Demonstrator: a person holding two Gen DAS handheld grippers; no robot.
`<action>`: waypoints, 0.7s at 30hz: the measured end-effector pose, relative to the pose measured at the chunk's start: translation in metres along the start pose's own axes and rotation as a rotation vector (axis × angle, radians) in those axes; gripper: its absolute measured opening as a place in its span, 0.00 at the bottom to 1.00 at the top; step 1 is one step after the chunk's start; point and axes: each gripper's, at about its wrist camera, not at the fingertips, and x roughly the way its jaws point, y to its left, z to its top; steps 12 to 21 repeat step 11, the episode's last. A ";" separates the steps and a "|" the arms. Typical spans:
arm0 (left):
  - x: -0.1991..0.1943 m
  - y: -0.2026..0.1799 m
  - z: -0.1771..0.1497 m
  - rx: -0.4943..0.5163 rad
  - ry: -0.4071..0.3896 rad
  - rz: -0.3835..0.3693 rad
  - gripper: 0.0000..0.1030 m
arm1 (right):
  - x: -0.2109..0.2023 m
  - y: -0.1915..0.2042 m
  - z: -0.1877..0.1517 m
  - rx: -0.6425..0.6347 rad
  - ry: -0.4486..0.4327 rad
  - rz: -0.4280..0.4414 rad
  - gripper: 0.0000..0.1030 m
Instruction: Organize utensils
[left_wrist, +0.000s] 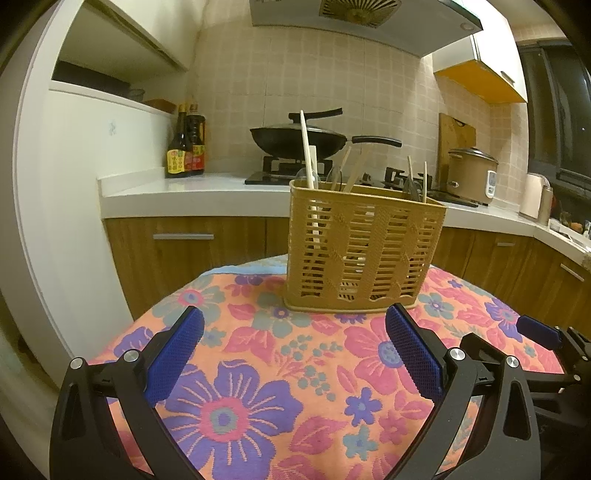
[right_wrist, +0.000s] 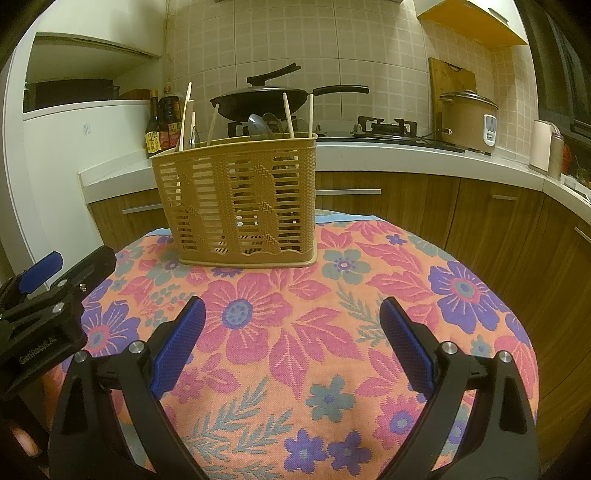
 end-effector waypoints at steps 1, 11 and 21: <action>-0.001 -0.001 0.000 0.002 -0.006 -0.001 0.93 | 0.000 0.000 0.000 -0.001 0.000 0.001 0.88; 0.000 -0.002 0.001 0.005 0.004 -0.017 0.93 | -0.001 0.002 0.000 -0.003 0.001 -0.004 0.88; 0.000 -0.002 0.001 0.005 0.004 -0.017 0.93 | -0.001 0.002 0.000 -0.003 0.001 -0.004 0.88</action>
